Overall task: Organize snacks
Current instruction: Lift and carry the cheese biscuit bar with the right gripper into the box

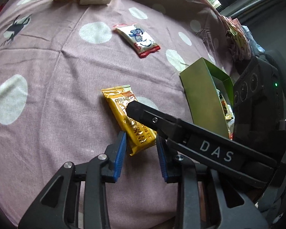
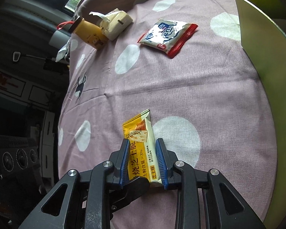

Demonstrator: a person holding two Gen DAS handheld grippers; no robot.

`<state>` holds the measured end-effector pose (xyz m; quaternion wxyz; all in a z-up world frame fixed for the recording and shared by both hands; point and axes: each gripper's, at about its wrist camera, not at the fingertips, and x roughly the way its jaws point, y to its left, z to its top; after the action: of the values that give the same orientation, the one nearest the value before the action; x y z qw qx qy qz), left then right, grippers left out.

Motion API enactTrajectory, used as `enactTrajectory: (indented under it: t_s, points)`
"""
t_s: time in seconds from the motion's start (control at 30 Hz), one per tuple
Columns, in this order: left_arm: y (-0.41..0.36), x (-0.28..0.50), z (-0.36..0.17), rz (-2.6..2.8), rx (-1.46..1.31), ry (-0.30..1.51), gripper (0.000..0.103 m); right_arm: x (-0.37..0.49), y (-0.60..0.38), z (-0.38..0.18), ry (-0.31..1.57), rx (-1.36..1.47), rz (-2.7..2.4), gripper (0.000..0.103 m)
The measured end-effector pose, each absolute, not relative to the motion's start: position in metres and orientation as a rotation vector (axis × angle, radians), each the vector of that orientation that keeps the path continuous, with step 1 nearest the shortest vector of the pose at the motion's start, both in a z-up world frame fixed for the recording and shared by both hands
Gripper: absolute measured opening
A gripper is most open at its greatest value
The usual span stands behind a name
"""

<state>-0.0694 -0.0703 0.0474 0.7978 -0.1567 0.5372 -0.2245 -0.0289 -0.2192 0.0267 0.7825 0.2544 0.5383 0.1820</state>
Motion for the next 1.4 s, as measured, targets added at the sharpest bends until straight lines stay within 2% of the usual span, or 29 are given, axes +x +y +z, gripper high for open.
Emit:
enactTrajectory:
  t_s: [0.33,0.73,1.0,1.4]
  points:
    - [-0.088,-0.097,0.100,-0.633,-0.272,0.872,0.030,-0.064,-0.238,0.102,0.904,0.468,0.322,0.031]
    - [-0.144,-0.123,0.157,-0.868,-0.167,0.681,0.030,-0.115,-0.295,0.169,0.658,0.422,0.199,0.031]
    - [-0.190,-0.124,0.165,-0.965,-0.114,0.672,0.031,-0.135,-0.340,0.179,0.597,0.454,0.116,0.031]
    - [-0.256,-0.111,0.141,-1.050,-0.097,0.793,0.031,-0.134,-0.406,0.152,0.696,0.552,0.002,0.031]
